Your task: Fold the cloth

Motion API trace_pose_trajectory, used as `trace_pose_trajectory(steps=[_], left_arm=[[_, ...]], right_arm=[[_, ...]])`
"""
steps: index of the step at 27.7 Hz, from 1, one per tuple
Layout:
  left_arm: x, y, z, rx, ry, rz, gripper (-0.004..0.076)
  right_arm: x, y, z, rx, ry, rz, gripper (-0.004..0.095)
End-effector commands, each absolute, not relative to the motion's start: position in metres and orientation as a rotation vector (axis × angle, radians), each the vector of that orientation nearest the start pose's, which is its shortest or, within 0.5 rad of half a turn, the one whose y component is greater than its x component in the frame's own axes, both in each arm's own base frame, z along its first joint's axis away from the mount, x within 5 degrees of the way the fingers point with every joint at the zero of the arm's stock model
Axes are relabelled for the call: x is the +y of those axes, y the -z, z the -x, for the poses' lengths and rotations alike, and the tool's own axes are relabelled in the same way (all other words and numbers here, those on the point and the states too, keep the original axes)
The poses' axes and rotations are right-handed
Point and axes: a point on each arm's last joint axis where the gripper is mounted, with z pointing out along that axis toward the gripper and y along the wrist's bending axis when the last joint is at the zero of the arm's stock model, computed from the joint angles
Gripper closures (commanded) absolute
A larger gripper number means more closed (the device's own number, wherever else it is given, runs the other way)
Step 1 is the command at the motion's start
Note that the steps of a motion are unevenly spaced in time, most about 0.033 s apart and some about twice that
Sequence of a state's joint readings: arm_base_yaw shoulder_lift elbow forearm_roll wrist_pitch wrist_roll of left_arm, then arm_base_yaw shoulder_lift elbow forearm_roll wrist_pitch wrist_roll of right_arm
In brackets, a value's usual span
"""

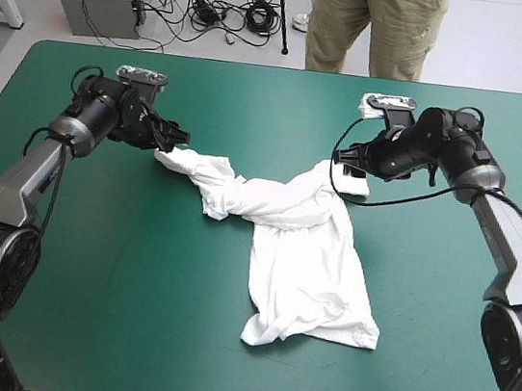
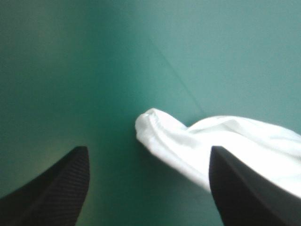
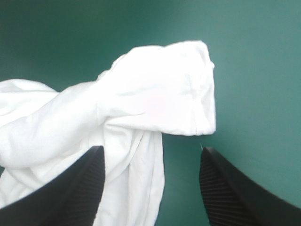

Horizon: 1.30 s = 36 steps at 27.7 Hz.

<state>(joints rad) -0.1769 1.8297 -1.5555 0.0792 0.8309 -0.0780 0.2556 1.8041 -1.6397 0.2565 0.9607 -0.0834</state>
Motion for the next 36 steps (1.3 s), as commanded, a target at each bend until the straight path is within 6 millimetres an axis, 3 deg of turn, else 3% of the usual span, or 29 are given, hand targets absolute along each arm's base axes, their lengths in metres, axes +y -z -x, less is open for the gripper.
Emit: trace_pose_trajectory(steps=[1,5,10,15,28,36], left_arm=[[-0.059,-0.375,-0.37,2.338,-0.026,-0.232,0.0185],[-0.05,-0.425,-0.318,2.282,-0.034,-0.257,0.0225],[-0.048,-0.438,-0.303,2.255,-0.028,-0.252,0.0225],[-0.049,-0.412,-0.329,2.327,-0.017,-0.242,0.0225],[-0.061,-0.333,-0.431,2.478,0.066,-0.218,0.0235],[-0.066,-0.282,-0.458,2.583,0.081,-0.219,0.0265]], right_arm=[[0.108,-0.383,-0.35,2.463,-0.377,0.362,0.0387],[0.096,-0.431,-0.289,2.473,-0.399,0.385,0.0421],[0.084,-0.469,-0.244,2.353,-0.406,0.355,0.0422],[0.078,-0.48,-0.227,2.315,-0.4,0.339,0.0422],[0.079,-0.478,-0.231,2.33,-0.41,0.316,0.0422],[0.079,-0.477,-0.231,2.334,-0.408,0.309,0.0422]])
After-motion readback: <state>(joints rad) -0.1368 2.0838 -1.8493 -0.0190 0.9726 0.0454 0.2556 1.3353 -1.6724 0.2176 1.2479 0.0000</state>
